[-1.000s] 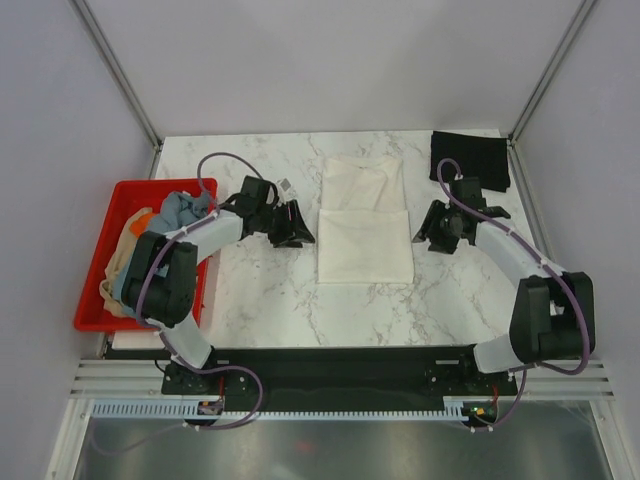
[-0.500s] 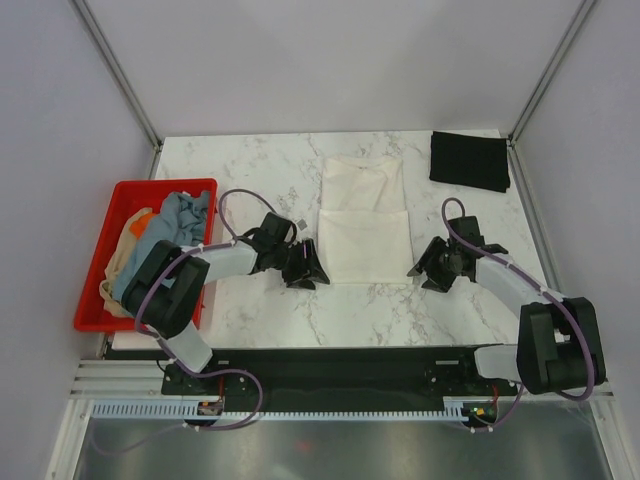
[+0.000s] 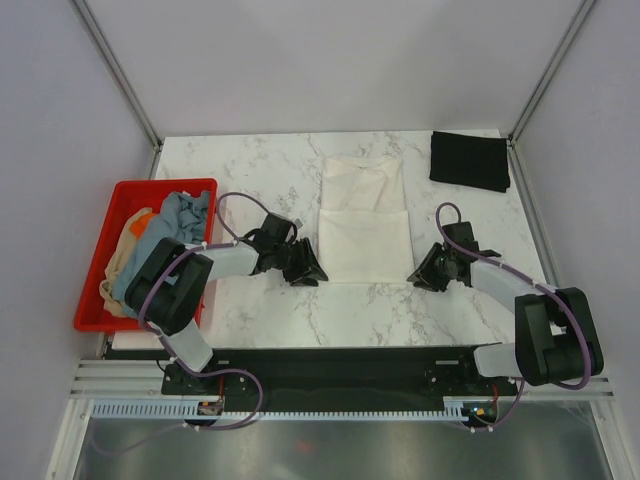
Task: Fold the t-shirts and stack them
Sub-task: Fold the tshirt
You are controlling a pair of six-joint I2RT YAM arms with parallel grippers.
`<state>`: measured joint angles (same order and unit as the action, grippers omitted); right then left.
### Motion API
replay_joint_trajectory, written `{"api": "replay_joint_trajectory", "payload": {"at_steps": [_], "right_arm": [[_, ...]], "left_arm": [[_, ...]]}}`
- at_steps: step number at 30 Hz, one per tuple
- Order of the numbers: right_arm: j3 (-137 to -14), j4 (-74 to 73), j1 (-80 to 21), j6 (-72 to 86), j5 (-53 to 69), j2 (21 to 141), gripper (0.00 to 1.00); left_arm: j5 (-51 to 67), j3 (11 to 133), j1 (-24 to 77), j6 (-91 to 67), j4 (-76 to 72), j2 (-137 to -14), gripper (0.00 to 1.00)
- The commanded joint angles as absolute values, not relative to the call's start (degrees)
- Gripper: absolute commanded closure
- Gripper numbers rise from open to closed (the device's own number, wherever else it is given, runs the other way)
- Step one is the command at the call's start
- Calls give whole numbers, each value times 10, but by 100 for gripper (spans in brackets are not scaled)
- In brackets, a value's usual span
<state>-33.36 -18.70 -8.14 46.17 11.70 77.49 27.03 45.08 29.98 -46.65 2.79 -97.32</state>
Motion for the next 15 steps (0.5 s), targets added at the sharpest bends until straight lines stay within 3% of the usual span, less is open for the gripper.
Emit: {"api": "replay_joint_trajectory", "payload": {"at_steps": [1,7,10,15], "right_arm": [[-310,-169,-85,459,71,787,69],[-295,-160,-86,457,57,779,81],[-292,-160,-85,453,53,773,87],[-287,-154,-88,450,61,758,99]], "left_arm": [[229,439,301,-489,11,-979,54],[218,440,312,-496,11,-982,57],[208,437,314,-504,11,-985,64],[193,431,315,-512,12,-987,84]]}}
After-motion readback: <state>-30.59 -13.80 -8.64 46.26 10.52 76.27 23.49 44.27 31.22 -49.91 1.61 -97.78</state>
